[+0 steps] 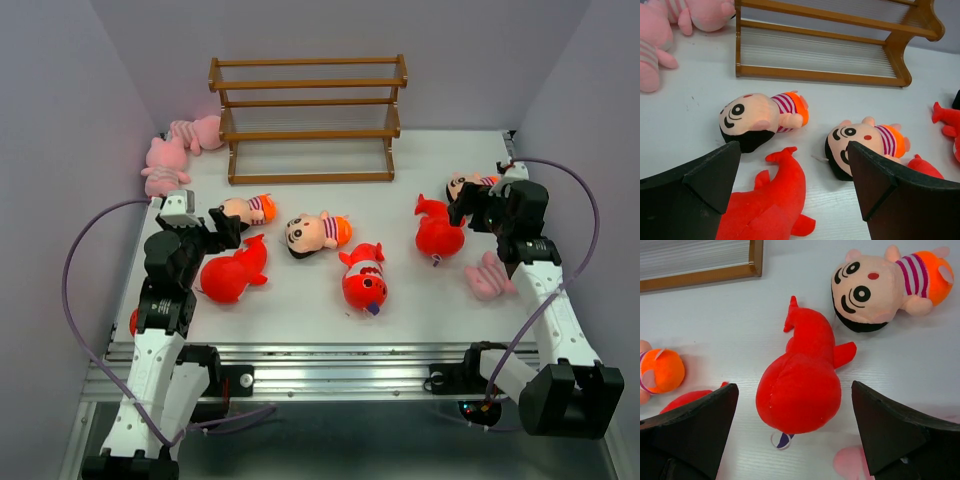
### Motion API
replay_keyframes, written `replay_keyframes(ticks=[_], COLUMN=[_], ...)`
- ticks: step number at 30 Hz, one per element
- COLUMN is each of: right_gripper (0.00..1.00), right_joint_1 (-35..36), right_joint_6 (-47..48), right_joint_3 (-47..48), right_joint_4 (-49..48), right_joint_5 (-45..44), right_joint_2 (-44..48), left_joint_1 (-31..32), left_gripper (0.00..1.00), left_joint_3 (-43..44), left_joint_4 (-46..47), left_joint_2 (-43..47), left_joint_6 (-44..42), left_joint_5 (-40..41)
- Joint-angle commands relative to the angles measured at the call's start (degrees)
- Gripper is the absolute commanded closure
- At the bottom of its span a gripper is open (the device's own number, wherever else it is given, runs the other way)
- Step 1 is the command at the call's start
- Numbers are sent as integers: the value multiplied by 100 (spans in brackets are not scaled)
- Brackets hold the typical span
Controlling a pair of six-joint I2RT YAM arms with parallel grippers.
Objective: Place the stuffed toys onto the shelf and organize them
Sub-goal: Grab a stuffed toy with the left arm
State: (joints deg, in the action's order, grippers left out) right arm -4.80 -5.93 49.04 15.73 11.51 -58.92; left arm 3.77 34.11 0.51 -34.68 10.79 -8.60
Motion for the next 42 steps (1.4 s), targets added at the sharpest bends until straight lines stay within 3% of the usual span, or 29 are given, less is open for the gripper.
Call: replay_keyframes(ticks=[1,6,11,20,24,28,32,42], right_gripper=[0,0,0,0,0,0,0,0], right_joint_1=[5,5,5,5,5,5,5,5], right_joint_6=[-127,285,1119,2526,2317,2474,2719,2957], right_joint_3=[141,124,1,264,361,370,230,-26], right_joint_4=[-131,-87,79,1616,1714,1697,1662,1662], right_joint_5=[-114,526,1871,3821,3764,3937,4306,4544], right_joint_2=[99,222,398,-313,-682,-745,-665,-533], left_joint_1=[18,18,18,10,-148,-892,-1465,-1546], left_gripper=[1,1,1,1,2,3,13,16], left_joint_3=[114,114,131,614,799,878,904,1353], left_joint_4=[186,168,37,-604,-763,-746,-465,370], left_joint_2=[-4,-48,-179,-1013,-1480,-2216,-2963,-4502], left_joint_6=[-50,11,283,942,1267,1672,1962,2463], left_joint_5=[-54,-28,253,-195,-308,-659,-1257,-1671])
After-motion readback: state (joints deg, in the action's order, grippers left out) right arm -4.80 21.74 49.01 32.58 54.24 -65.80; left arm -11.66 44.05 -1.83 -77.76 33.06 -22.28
